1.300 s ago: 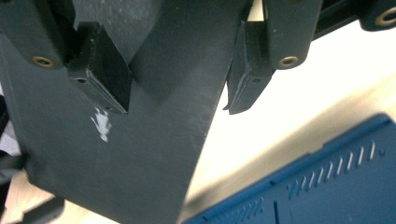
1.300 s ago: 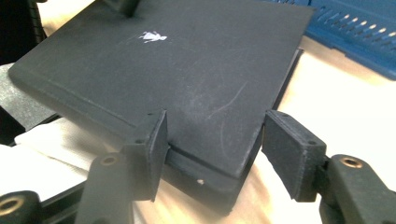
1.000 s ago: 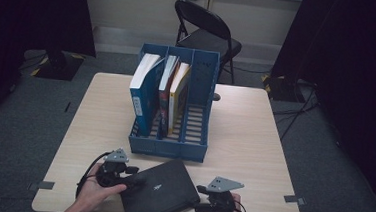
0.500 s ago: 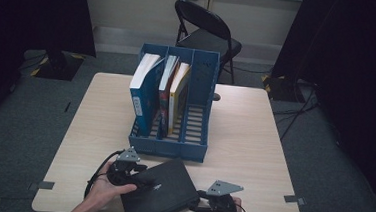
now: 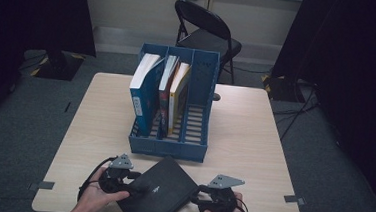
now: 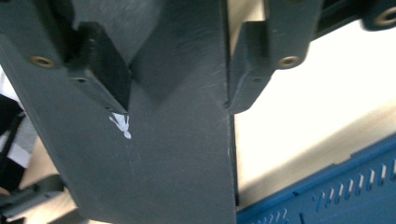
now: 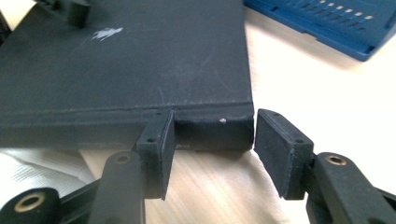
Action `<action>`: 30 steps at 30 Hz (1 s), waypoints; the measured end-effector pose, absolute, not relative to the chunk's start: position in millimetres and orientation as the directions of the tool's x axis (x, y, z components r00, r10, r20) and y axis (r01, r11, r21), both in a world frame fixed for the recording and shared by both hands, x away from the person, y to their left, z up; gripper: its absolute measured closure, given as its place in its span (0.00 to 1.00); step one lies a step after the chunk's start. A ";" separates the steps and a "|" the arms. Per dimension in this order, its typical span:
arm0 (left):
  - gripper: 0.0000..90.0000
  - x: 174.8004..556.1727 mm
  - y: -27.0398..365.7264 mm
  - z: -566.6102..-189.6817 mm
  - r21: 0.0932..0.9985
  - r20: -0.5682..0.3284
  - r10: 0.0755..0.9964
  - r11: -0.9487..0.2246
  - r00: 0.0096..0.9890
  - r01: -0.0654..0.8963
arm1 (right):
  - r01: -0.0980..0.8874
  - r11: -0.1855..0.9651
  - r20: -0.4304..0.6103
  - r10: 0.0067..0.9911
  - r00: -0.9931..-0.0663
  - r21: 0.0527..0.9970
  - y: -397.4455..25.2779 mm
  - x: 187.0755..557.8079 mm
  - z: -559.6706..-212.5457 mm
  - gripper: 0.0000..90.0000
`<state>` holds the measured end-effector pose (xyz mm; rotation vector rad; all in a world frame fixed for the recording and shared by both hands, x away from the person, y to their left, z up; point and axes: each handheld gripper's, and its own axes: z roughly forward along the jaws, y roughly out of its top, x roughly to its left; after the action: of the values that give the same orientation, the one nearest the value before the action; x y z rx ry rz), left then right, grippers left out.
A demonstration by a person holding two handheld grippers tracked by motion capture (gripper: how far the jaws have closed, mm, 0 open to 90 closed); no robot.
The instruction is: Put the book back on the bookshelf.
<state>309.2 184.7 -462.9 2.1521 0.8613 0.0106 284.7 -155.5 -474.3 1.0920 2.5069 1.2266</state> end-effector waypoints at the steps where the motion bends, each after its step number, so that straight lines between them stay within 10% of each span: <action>1: 0.48 308.8 186.2 -462.5 0.681 -0.268 0.573 -0.457 0.775 0.573 | 0.549 0.401 0.174 0.670 -0.722 0.734 -156.2 285.3 -474.2 0.53; 30: 0.55 310.4 182.8 -460.4 0.667 -0.286 0.601 -0.435 0.747 0.605 | 0.523 0.381 0.160 0.673 -0.722 0.762 -151.3 303.1 -472.6 0.58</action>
<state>310.4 182.8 -460.4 2.1478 0.9027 -0.0070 303.1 -151.3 -472.6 1.0769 2.4589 1.2578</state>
